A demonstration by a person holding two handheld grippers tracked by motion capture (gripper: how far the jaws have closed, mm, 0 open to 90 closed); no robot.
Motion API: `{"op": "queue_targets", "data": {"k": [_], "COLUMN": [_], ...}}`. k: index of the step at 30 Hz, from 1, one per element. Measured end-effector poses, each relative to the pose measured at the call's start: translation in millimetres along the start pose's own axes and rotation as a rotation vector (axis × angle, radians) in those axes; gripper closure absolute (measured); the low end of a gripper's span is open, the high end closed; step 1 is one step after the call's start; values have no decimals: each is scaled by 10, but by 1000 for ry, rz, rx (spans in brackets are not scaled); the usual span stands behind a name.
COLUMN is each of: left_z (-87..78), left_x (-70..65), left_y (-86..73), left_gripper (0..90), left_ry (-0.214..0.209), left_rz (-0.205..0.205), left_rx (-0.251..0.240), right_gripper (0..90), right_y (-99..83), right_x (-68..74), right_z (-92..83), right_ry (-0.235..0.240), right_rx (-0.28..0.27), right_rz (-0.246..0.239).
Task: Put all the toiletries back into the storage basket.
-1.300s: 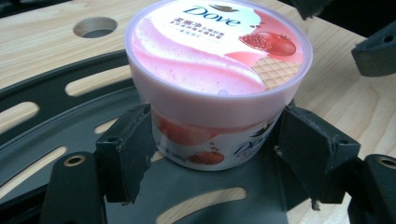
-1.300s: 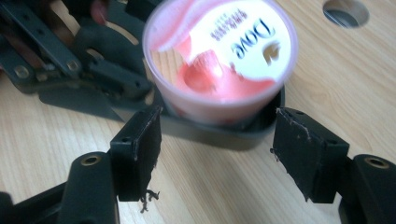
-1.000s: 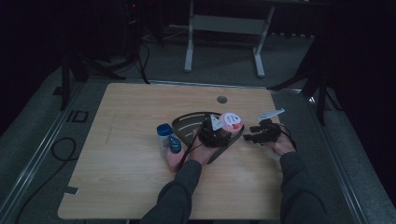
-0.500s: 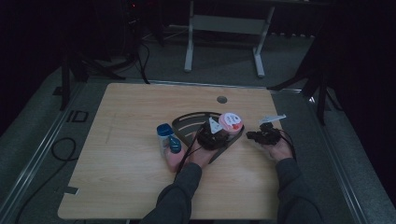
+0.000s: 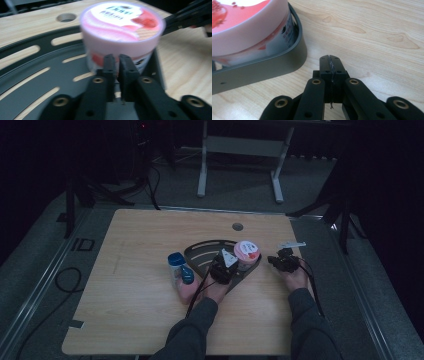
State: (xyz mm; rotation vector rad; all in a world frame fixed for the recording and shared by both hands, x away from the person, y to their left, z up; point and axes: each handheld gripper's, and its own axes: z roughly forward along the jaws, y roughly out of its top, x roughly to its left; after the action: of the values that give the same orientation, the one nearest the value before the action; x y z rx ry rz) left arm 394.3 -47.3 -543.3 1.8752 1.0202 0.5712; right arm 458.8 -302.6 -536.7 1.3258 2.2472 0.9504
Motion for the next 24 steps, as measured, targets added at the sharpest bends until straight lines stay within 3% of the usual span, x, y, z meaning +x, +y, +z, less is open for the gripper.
{"op": "queue_targets", "data": {"k": [2,6,12,15,24], "left_z": [32,85,196,229,239], "left_x": [27,46,86,113,109], "left_y": [-5,25,71,78,78], "left_gripper": [894,896,895,896,895], "left_ry": [39,65,105,107,111], "left_rz": [-21,-24,-69,-91,-94], "left_rx": [19,36,69,73,79], "right_gripper": [900,900,900,900,899], "right_y": [12,34,87,114,109], "right_x": [8,36,87,110,134], "right_z": [15,45,84,102,139], "right_ry": [-12,-18,-22,-24,-1], "right_rx": [-2,2,1,1,3], "right_rz": [2,-3,-8,-6,-21]}}
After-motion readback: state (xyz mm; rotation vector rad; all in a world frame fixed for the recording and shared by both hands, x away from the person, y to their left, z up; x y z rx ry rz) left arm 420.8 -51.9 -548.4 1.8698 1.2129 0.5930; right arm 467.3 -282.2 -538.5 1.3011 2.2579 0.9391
